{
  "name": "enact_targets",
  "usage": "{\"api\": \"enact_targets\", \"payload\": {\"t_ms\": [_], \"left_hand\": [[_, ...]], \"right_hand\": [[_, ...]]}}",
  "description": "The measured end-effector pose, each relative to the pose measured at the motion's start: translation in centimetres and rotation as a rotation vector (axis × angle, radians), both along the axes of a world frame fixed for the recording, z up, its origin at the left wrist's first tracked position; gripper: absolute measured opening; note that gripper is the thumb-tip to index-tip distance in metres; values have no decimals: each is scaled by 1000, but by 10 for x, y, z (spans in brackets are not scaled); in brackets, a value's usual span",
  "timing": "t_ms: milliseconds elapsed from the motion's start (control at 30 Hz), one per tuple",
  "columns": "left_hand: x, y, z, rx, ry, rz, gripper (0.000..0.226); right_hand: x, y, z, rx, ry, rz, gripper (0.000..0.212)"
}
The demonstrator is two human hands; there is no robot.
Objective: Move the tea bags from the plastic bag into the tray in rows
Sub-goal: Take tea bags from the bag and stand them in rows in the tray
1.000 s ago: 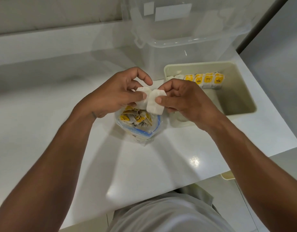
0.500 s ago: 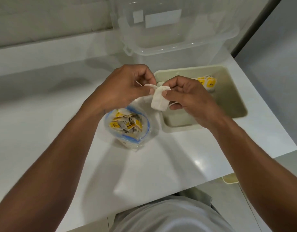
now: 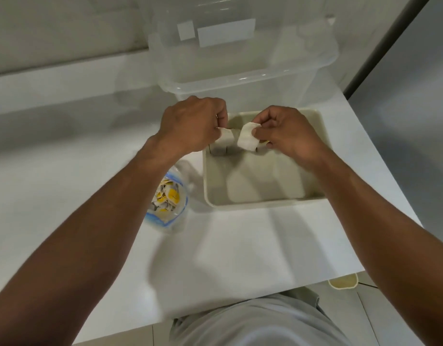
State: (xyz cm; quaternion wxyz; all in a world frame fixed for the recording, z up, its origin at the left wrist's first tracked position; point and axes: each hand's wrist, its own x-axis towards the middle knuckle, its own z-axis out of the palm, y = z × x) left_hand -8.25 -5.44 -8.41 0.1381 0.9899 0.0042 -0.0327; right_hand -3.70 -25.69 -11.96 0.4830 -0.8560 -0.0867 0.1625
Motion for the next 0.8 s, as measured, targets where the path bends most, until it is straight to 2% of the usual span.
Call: {"api": "enact_targets", "payload": {"t_ms": [367,567,800], "left_hand": [[-1,-18,-35,430,-72,-3,16],[7,-19,-36,478,28,10,15],[10,-28,-44,630,-14,-42,17]], "right_hand": [[19,20,-33,-374,-162,261,9],[20,26,-44,-468,-197,359,8],[19,31,-53,-563,-329,344,21]]}}
